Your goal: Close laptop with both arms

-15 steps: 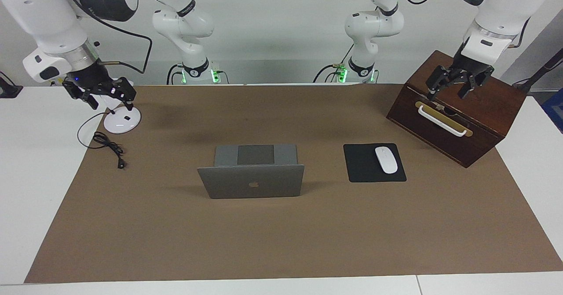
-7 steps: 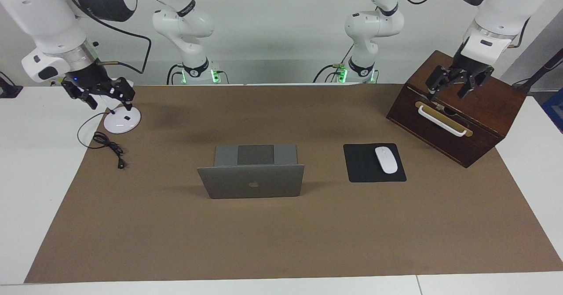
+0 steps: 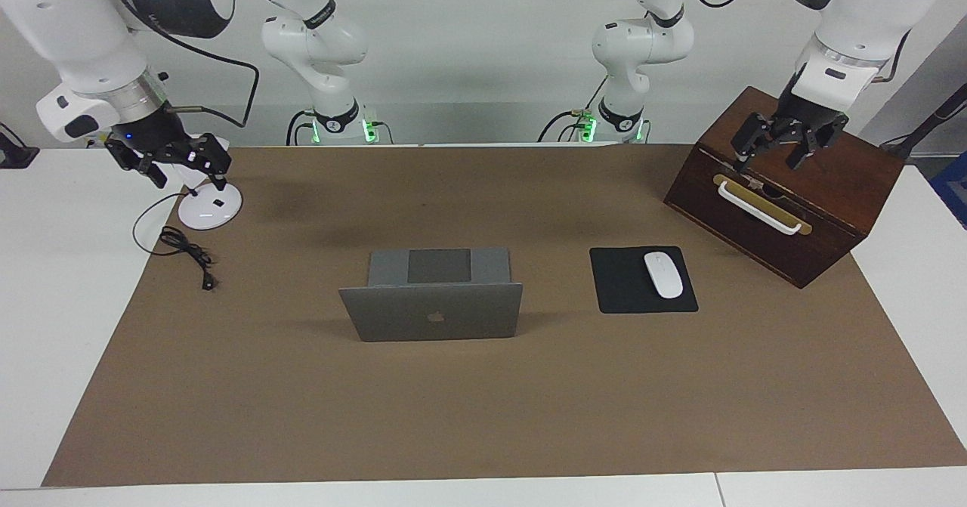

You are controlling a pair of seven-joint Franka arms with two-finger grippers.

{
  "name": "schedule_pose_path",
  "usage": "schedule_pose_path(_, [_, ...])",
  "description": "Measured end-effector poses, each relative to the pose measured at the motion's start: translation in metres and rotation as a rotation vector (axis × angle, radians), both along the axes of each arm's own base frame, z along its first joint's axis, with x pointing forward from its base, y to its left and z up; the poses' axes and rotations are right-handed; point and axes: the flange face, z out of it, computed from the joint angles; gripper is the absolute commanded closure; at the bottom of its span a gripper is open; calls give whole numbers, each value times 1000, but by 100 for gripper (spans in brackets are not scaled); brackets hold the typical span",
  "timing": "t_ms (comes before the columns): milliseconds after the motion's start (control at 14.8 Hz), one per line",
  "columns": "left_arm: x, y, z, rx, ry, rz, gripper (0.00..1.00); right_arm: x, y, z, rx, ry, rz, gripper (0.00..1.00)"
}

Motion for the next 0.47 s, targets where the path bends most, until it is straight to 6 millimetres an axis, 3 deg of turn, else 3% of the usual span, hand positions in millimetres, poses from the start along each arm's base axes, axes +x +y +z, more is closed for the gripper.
schedule_pose_path(271, [0, 0, 0, 0, -3, 0, 0, 5, -2, 5, -6, -50, -1, 2])
schedule_pose_path(474, [0, 0, 0, 0, -3, 0, 0, 15, -7, 12, -17, -141, -5, 11])
